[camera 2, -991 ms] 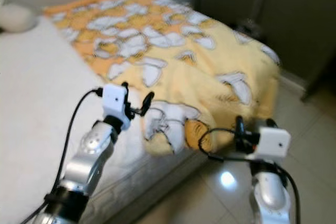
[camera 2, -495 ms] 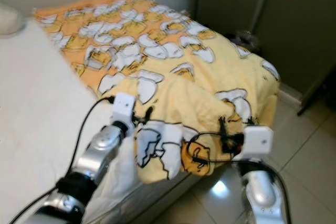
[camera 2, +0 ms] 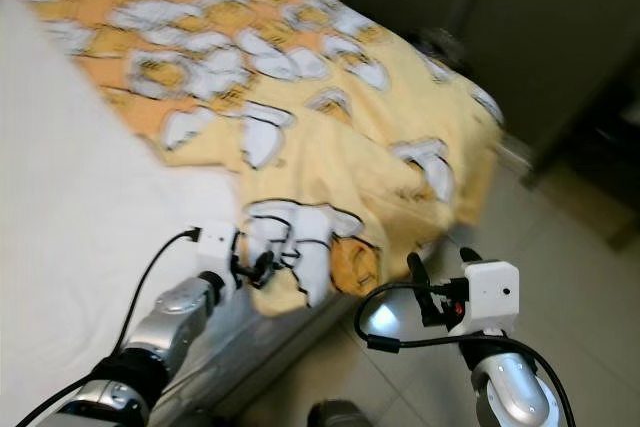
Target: Clean up the room
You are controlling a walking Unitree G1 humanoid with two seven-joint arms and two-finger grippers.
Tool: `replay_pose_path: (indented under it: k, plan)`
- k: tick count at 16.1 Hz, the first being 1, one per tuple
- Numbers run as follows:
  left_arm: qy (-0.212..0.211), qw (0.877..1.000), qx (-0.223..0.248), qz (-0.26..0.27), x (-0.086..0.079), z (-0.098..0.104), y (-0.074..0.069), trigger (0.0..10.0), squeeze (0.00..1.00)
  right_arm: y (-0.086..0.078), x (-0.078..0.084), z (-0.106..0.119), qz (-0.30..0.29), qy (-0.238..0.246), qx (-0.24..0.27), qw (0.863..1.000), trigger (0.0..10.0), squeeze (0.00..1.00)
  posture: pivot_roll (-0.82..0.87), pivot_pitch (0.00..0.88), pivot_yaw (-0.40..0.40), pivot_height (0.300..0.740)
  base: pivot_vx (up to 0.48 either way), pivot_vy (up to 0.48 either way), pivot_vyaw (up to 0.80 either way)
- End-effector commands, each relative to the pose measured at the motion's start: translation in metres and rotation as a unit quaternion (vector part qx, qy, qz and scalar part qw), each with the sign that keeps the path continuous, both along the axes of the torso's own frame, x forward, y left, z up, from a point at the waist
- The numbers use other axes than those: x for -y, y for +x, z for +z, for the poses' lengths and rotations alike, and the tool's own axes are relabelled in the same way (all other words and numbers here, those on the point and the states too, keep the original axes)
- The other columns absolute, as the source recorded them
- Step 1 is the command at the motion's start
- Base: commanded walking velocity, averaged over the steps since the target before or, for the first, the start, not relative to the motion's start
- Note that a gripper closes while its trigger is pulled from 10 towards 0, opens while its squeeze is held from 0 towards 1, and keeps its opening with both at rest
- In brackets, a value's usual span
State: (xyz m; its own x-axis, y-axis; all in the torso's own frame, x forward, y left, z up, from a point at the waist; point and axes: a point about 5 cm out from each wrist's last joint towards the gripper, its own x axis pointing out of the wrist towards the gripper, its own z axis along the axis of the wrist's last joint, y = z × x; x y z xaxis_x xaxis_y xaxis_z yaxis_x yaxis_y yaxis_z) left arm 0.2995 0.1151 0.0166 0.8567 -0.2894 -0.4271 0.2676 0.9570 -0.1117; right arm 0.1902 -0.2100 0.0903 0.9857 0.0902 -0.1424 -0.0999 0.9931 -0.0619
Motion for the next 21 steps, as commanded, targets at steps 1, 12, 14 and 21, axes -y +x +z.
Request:
replay_pose_path:
  k: [1, 12, 14, 21]
  plan:
    - [-0.007, 1.000, 0.008, -0.007, 0.000, 0.002, -0.002, 10.0, 0.00, 0.000, -0.003, 0.004, 0.012, 0.002, 0.000, 1.000, 10.0, 0.00, -0.30, 0.161, -0.059, 0.740, 0.000, 0.000, 0.00]
    - [-0.127, 0.969, -0.201, -0.063, 0.064, -0.042, -0.041, 0.0, 0.00, 0.004, -0.008, 0.006, 0.053, -0.002, -0.020, 0.998, 10.0, 0.00, -0.32, 0.142, -0.129, 0.740, 0.000, 0.000, 0.00]
    - [-0.079, 0.980, -0.177, -0.046, 0.050, -0.044, -0.036, 0.0, 0.00, 0.002, -0.006, 0.007, 0.053, -0.007, -0.024, 0.998, 10.0, 0.00, -0.34, 0.134, -0.136, 0.740, 0.000, 0.000, 0.00]
    - [-0.071, 0.974, -0.090, -0.193, 0.068, -0.029, -0.035, 0.0, 0.00, 0.013, 0.000, 0.008, 0.010, 0.040, -0.014, 0.999, 10.0, 0.00, -0.31, 0.113, -0.113, 0.740, 0.000, 0.000, 0.00]
